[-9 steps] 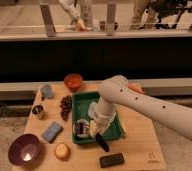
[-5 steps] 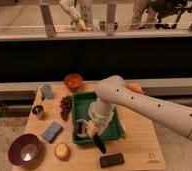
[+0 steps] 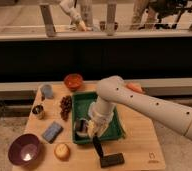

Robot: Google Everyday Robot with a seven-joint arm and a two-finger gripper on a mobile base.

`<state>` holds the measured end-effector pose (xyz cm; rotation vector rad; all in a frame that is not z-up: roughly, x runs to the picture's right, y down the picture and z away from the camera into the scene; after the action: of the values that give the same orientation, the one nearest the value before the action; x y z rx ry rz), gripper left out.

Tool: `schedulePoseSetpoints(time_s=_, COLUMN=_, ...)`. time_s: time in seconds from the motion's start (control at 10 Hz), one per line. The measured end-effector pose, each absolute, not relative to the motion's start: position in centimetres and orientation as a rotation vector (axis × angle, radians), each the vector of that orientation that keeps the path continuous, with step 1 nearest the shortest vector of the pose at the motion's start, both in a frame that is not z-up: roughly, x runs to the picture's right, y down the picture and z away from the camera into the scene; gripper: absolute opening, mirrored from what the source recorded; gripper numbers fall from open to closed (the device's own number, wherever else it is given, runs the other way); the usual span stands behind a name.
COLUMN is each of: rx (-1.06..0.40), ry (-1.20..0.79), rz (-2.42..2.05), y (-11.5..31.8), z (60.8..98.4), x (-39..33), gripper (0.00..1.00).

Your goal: Place brush in paper cup

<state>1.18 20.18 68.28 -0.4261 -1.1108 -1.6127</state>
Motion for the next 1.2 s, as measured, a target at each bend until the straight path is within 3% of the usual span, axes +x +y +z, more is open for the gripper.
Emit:
schedulePoseSetpoints(time_s=0.4, rx=-0.387, ry=-1.109, rz=-1.618, y=19.8, z=67.7, x=1.4, gripper=0.0)
schedulePoseSetpoints(time_s=0.9, rx=-0.23, ry=-1.072, rz=-1.651, y=17.4, z=65.5, x=1.0, gripper=0.0)
schedulePoseSetpoints(time_s=1.2, rx=-0.227, ry=-1.04, rz=-1.663, y=17.1, z=66.3, x=0.5, gripper=0.0)
